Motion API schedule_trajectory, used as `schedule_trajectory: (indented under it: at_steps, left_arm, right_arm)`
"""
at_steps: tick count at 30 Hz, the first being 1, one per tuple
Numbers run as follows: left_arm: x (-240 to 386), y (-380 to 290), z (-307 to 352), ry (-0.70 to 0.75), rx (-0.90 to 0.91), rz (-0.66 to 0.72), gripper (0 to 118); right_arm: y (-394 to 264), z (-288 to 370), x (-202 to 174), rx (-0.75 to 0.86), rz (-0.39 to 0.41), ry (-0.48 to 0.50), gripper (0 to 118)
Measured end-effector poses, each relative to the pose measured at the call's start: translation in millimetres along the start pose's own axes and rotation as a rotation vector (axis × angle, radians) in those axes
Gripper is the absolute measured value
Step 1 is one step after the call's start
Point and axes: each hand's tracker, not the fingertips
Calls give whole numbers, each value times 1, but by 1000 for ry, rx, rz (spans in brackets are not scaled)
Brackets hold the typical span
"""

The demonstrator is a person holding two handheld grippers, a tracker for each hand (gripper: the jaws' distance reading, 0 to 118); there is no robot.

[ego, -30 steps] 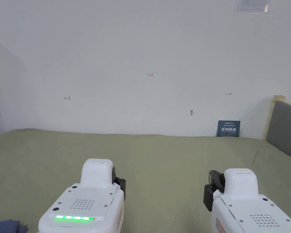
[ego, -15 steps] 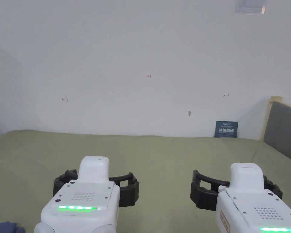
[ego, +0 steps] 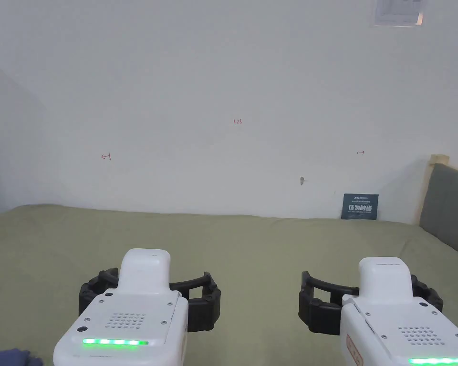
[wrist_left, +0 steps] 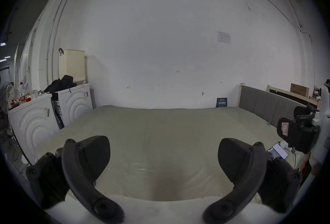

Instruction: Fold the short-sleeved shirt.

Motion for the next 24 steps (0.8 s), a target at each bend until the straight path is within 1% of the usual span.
schedule_trajectory:
  at_steps: [7,10,12,18,24]
  left_arm:
    - [-1,-4,-2,0,-12,16,118]
    - [2,-6,-2,-16,-26,15,118]
    - [2,-8,0,-7,-22,13,118]
    - [0,-3,2,-21,-20,19,118]
    - [0,0,7,-36,-22,26,118]
  right_arm:
    - [-5,1,4,-22,21,12,118]
    - [-7,4,6,-15,-11,25,118]
    - [-6,4,6,-11,-29,12,118]
    - [-2,6,6,-10,-12,-5,118]
    - [0,6,10,-59,-93,25,118]
